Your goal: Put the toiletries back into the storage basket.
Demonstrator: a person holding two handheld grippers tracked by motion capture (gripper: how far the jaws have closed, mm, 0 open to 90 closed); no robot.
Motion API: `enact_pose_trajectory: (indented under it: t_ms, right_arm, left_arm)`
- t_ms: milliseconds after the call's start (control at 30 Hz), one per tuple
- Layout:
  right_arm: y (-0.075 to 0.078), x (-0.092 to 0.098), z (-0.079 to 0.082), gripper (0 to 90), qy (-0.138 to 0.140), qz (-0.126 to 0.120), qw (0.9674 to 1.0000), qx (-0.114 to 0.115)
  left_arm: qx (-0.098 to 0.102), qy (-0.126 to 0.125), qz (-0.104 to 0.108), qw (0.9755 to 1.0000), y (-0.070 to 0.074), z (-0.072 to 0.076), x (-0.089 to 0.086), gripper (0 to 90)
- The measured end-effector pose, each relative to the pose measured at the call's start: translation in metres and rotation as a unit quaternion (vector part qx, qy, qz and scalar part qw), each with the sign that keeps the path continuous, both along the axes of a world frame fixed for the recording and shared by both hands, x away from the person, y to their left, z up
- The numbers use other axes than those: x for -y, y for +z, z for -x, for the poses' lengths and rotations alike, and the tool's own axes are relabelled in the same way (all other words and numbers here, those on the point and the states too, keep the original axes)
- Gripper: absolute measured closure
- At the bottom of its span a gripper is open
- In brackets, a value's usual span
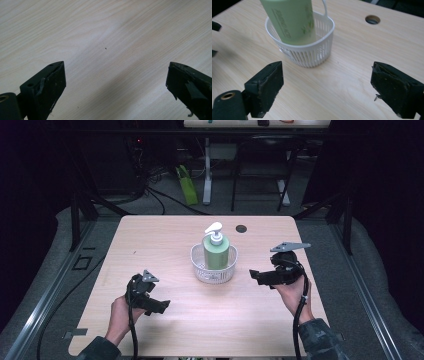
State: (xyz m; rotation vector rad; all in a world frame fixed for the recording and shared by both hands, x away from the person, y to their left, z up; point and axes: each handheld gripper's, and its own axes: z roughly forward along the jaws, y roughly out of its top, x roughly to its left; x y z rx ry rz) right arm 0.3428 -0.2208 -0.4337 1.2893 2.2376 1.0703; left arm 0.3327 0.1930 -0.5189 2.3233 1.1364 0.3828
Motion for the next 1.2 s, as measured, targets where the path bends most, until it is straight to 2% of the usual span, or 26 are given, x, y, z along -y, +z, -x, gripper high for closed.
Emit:
enact_pose_trajectory:
  t_ms: [167, 233, 300, 400, 433, 467, 600, 700, 767, 833, 867, 933, 1033, 1200]
  right_arm:
    - [-0.017, 0.01, 0.005, 8.0, -0.011, 0.023, 0.9994, -0.023]
    - [-0.021, 0.012, 0.006, 7.7, -0.013, 0.024, 0.9993, -0.026]
    - [-0.034, 0.019, 0.009, 7.0, -0.021, 0.029, 0.9985, -0.042]
    - [-0.043, 0.024, 0.009, 6.6, -0.024, 0.029, 0.9981, -0.049]
    - [-0.052, 0.029, 0.01, 4.8, -0.026, 0.025, 0.9965, -0.075]
    - [-0.052, 0.029, 0.01, 4.8, -0.026, 0.025, 0.9965, -0.075]
    - [-0.066, 0.03, 0.009, 3.0, -0.028, 0.035, 0.9936, -0.104]
    - [-0.072, 0.031, 0.01, 2.7, -0.03, 0.04, 0.9928, -0.109]
    - [-0.076, 0.032, 0.01, 2.9, -0.025, 0.051, 0.992, -0.112]
    - [-0.083, 0.035, 0.009, 0.9, -0.022, 0.062, 0.9905, -0.121]
    - [-0.083, 0.035, 0.009, 0.9, -0.022, 0.062, 0.9905, -0.121]
    - [-0.089, 0.039, 0.009, 0.0, -0.026, 0.081, 0.988, -0.129]
    - [-0.093, 0.042, 0.008, 0.0, -0.031, 0.082, 0.9871, -0.134]
    - [-0.097, 0.046, 0.007, 0.0, -0.034, 0.102, 0.9839, -0.142]
  left_arm:
    - [0.0, 0.0, -0.001, 1.0, 0.0, 0.0, 0.0, 2.7]
    - [0.0, 0.0, -0.002, 1.0, 0.0, 0.0, 0.0, 2.7]
    - [0.0, 0.0, -0.002, 1.0, -0.001, 0.0, 0.0, 2.7]
    - [-0.001, -0.001, -0.004, 1.0, -0.001, 0.0, 0.0, 2.7]
    - [-0.002, -0.001, -0.004, 1.0, -0.002, 0.0, 0.001, 2.7]
    - [-0.002, -0.001, -0.004, 1.0, -0.002, 0.0, 0.001, 2.7]
    - [-0.002, -0.003, -0.005, 1.0, -0.001, 0.001, 0.001, 2.7]
    - [-0.002, 0.0, -0.002, 1.0, -0.001, 0.0, 0.001, 2.8]
    - [-0.003, 0.008, 0.012, 0.9999, -0.002, 0.0, -0.001, 3.9]
    - [-0.004, 0.012, 0.017, 0.9998, -0.002, -0.002, -0.002, 5.2]
    - [-0.004, 0.012, 0.017, 0.9998, -0.002, -0.002, -0.002, 5.2]
    - [-0.004, 0.011, 0.017, 0.9998, -0.002, -0.001, -0.002, 5.2]
    - [-0.003, 0.01, 0.015, 0.9998, -0.002, -0.001, -0.001, 5.2]
    - [-0.003, 0.008, 0.014, 0.9999, -0.003, -0.001, -0.001, 5.2]
